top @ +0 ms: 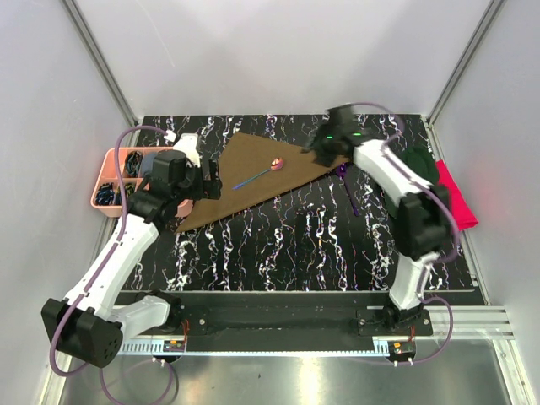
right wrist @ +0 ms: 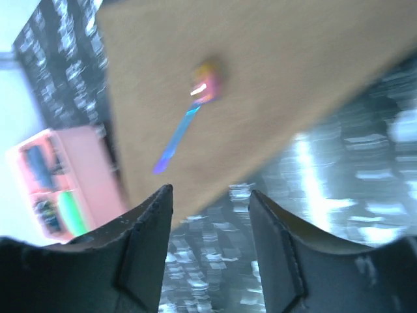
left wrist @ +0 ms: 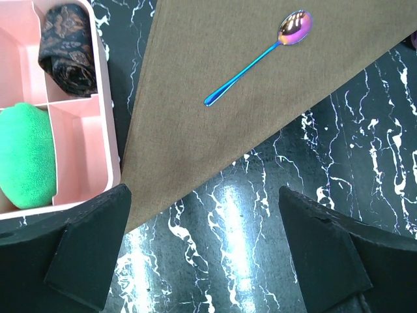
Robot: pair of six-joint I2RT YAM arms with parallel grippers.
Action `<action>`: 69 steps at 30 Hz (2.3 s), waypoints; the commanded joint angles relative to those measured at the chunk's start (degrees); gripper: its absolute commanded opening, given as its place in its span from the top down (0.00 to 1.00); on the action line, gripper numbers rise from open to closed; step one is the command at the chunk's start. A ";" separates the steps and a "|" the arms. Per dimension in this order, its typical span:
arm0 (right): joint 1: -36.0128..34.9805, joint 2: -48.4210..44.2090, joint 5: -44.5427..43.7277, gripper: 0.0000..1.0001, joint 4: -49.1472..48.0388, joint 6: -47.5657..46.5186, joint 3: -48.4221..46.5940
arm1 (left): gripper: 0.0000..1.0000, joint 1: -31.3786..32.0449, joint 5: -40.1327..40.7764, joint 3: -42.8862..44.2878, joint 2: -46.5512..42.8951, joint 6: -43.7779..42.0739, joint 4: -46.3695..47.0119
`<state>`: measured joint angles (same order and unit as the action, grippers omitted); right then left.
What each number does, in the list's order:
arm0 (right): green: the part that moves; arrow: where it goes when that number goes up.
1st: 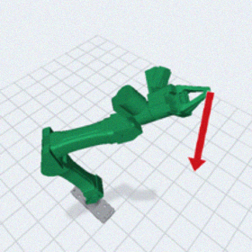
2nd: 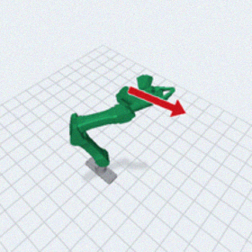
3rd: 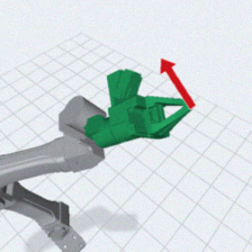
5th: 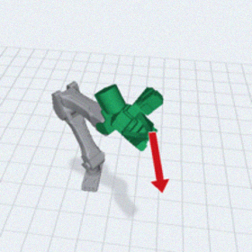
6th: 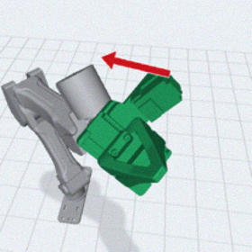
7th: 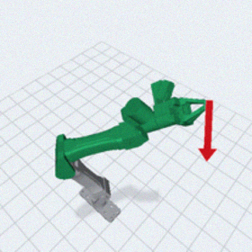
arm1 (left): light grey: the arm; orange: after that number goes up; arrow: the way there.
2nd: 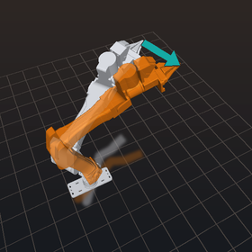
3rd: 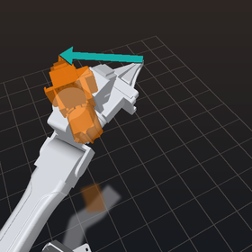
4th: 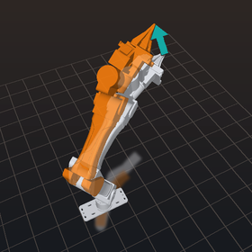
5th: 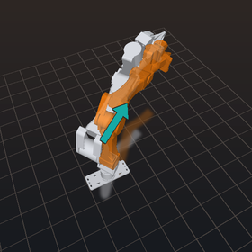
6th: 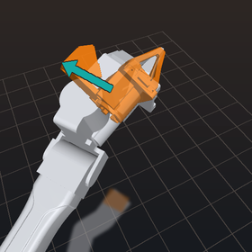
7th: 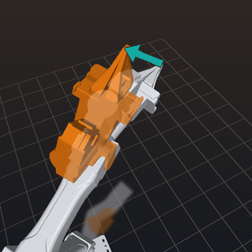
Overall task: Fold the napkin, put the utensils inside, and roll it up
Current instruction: Place the utensil onto the napkin, then grab a utensil with the right arm
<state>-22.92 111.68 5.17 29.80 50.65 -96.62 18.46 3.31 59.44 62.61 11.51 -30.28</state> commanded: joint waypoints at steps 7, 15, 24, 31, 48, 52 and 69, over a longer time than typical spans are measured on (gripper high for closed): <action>8.76 -4.90 -12.71 0.40 14.90 -30.52 4.53 | 0.01 0.26 -2.96 -0.47 -0.82 -2.28 2.95; 9.12 7.75 -14.66 0.53 22.14 -38.69 -3.84 | 0.01 0.26 -2.96 -0.55 0.67 -2.72 2.95; 9.73 14.00 -12.73 0.59 19.77 -44.06 -6.12 | 0.01 0.26 -4.72 -0.47 1.38 -2.81 2.95; 10.88 16.81 -10.27 0.61 17.49 -45.47 -7.62 | 0.01 0.26 -5.07 -0.38 1.64 -2.89 2.95; 12.63 20.42 -7.63 0.89 17.40 -43.36 -7.45 | 0.01 0.26 -5.77 -0.20 1.55 -2.89 2.86; 12.98 19.37 -9.73 1.00 19.15 -40.74 -5.95 | 0.01 0.26 -5.86 -0.20 1.03 -2.81 2.86; 14.22 -4.09 -1.13 1.00 6.07 -12.89 20.49 | 0.01 0.26 -9.46 0.06 -0.82 -1.23 2.95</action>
<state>-7.01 113.54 -0.27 43.38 27.92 -79.26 18.50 -3.42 59.40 63.72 9.52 -29.89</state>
